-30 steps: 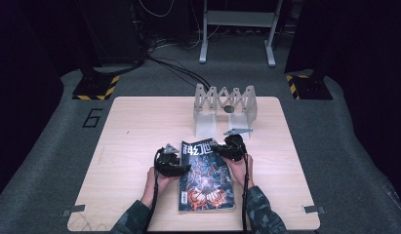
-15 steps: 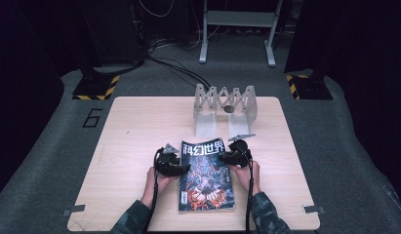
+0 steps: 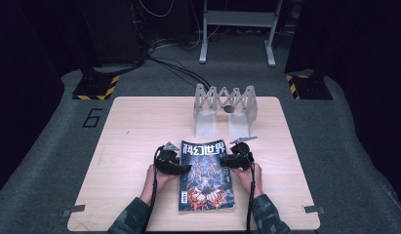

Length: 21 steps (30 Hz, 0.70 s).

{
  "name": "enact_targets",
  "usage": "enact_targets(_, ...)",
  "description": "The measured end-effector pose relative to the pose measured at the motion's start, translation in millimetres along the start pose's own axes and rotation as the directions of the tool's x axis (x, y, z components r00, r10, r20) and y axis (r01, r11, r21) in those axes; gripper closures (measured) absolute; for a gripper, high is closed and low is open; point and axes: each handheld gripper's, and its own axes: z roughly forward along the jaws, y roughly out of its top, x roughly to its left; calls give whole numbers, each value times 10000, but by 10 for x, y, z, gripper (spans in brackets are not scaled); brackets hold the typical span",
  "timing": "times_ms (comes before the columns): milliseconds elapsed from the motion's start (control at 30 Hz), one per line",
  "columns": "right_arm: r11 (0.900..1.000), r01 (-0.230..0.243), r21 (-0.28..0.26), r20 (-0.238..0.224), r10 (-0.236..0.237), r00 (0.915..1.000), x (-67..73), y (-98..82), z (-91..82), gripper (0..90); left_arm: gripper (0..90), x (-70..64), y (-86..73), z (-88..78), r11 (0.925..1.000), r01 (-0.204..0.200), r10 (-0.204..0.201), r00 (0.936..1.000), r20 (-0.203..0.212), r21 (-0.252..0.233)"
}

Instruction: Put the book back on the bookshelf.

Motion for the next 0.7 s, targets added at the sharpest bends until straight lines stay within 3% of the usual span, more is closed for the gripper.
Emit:
enact_targets(67,10000,-78,0,7,78,10000,4,-2,-2,633,381,1,24,20,9997,206,-204,9997,106,-161)
enact_targets(100,10000,-78,0,7,78,10000,4,-2,-2,633,381,8,40,29,9998,101,-99,9998,143,-174)
enact_targets(300,9999,-105,-100,118,106,9999,16,-14,0,638,358,12,126,103,9997,222,-224,9985,493,57)
enact_targets(400,9999,-63,-106,99,64,9999,15,-17,-1,638,358,-18,150,146,9999,94,-98,9992,392,116)
enact_targets(700,9997,-199,-105,111,201,9997,23,-25,-6,640,427,-69,217,196,9993,-54,31,9981,610,372)
